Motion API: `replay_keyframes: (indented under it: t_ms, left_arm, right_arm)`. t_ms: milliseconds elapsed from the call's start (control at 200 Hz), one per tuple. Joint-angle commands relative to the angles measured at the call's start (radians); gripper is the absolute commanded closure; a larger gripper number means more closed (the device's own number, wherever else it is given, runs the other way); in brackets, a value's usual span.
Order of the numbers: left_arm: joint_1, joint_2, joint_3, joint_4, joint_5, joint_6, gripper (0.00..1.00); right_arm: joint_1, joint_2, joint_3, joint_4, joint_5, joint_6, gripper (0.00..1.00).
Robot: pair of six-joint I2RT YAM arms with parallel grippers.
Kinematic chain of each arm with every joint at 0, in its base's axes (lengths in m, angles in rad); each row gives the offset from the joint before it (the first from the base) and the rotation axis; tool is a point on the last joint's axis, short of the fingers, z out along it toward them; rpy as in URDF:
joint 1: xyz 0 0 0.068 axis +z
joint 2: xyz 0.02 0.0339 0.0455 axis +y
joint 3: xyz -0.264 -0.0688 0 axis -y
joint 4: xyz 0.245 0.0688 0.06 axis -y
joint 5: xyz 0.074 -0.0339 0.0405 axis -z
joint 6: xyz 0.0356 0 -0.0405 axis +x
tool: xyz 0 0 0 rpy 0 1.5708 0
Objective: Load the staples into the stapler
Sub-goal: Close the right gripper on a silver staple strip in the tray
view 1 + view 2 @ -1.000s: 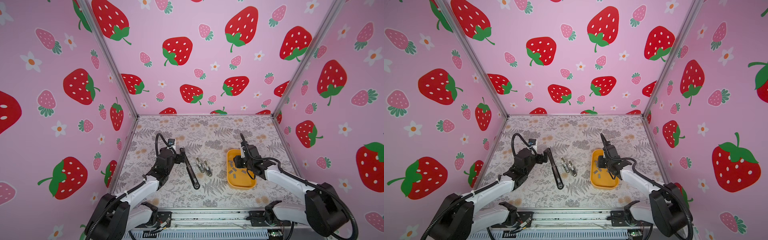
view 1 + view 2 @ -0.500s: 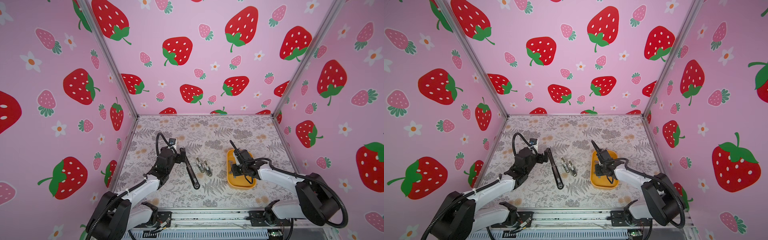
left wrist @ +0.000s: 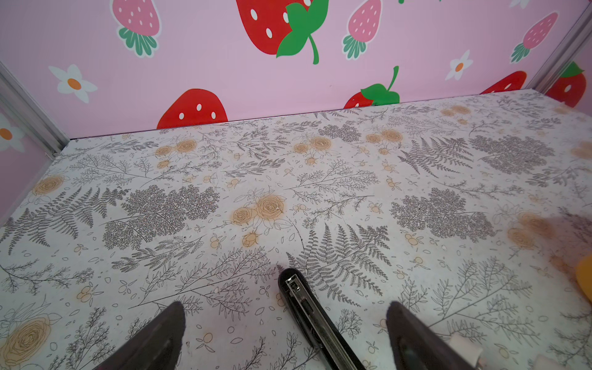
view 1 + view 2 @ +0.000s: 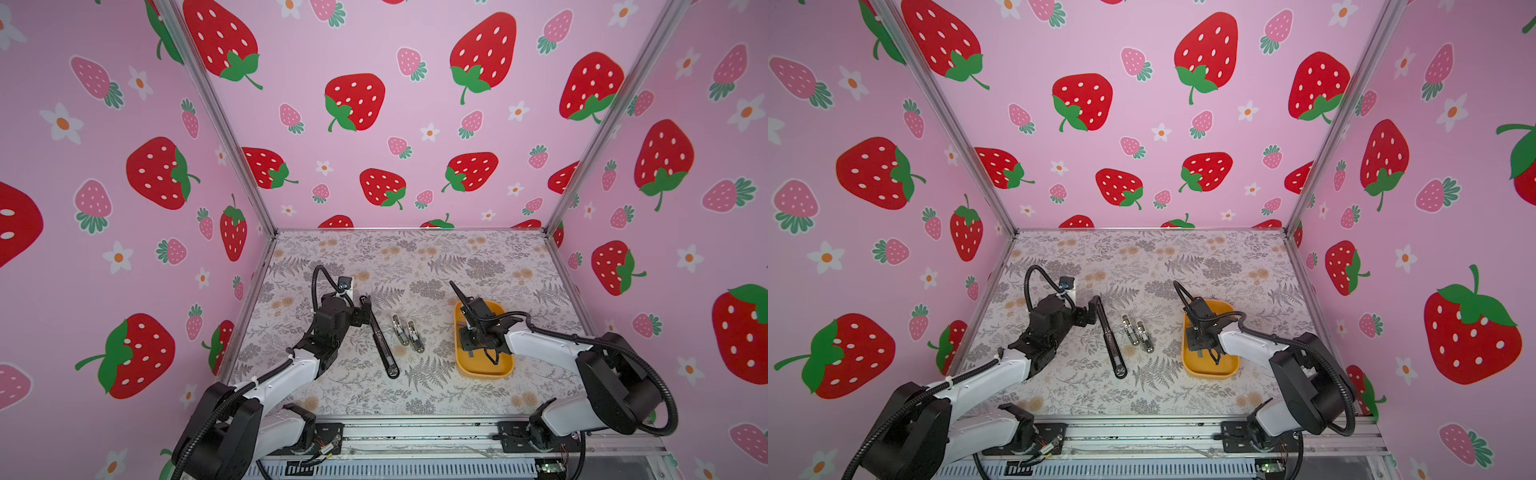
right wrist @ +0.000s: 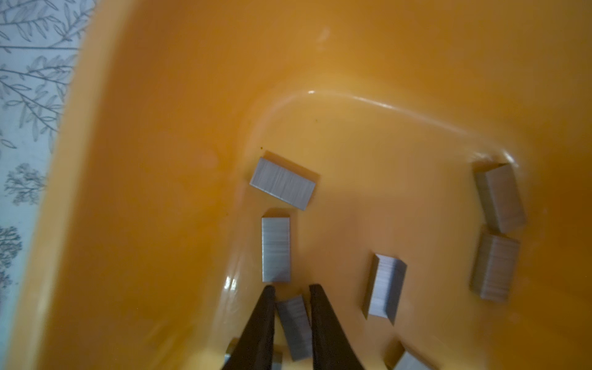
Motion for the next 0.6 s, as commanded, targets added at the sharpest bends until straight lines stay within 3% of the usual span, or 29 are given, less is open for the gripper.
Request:
replay_keyframes:
  t_ms: [0,330,455,595]
  left_arm:
    - [0.003,-0.002,0.033,0.028,-0.009,0.015,0.01]
    - [0.003,0.017,0.039,0.033,-0.007,0.016,0.01]
    - [0.004,0.013,0.036,0.033,-0.007,0.015,0.01]
    - [0.004,0.004,0.03,0.033,0.0,0.011,0.01]
  right_arm:
    - [0.012,0.026,0.005,-0.07,0.049,0.018,0.78]
    - [0.034,0.049,0.003,-0.07,0.063,0.042,0.78]
    - [0.04,0.053,0.001,-0.07,0.063,0.052,0.84]
    - [0.041,0.026,0.01,-0.105,0.075,0.069,0.85]
